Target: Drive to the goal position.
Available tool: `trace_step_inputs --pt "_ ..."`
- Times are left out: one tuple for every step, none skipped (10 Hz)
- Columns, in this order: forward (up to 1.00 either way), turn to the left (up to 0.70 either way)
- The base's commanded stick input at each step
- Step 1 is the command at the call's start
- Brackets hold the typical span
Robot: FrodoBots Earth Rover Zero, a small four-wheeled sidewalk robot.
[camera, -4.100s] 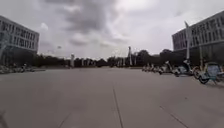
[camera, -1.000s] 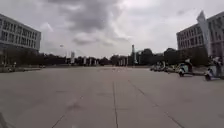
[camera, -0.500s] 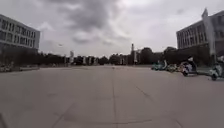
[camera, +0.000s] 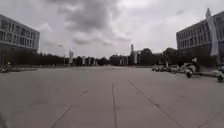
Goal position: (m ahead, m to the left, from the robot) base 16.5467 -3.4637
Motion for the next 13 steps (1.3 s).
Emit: trace_step_inputs --pt "0.7 0.01" --pt "0.7 0.01" --pt "0.7 0.01" --pt "0.7 0.01" --pt "0.7 0.01" --pt "0.7 0.01" --pt "0.7 0.01" --pt "0.7 0.01" --pt "0.7 0.01" --pt "0.7 0.01" --pt "0.7 0.01" --pt "0.7 0.01" --pt "0.7 0.01"
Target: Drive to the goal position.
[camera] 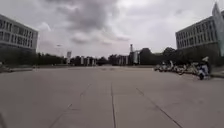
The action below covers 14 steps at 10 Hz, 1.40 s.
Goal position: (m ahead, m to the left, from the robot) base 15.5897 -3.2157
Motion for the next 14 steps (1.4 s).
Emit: trace_step_inputs --pt "0.7 0.01" --pt "0.7 0.01" --pt "0.7 0.01" --pt "0.7 0.01" --pt "0.7 0.01" --pt "0.7 0.01" --pt "0.7 0.01" --pt "0.7 0.01" --pt "0.7 0.0" --pt "0.7 0.0" --pt "0.7 0.0" --pt "0.7 0.0" --pt "0.7 0.0" --pt "0.7 0.0"
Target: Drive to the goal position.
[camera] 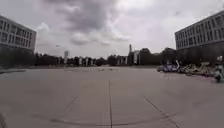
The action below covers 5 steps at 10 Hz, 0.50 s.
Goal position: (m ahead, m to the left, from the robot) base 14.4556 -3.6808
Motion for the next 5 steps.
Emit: trace_step_inputs --pt "0.7 0.0" --pt "0.7 0.0" --pt "0.7 0.0" --pt "0.7 0.0" --pt "0.7 0.0"
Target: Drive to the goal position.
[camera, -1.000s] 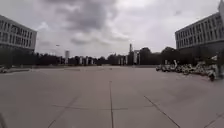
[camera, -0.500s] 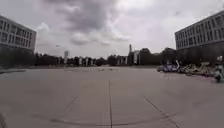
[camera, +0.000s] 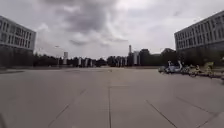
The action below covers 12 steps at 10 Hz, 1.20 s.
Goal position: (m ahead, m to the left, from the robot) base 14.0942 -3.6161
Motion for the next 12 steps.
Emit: trace_step_inputs --pt "0.7 0.01" --pt "0.7 0.01" --pt "0.7 0.01" --pt "0.7 0.01" --pt "0.7 0.01" --pt "0.7 0.01" --pt "0.7 0.01" --pt "0.7 0.01" --pt "0.7 0.01" --pt "0.7 0.01" --pt "0.7 0.01" --pt "0.7 0.01"
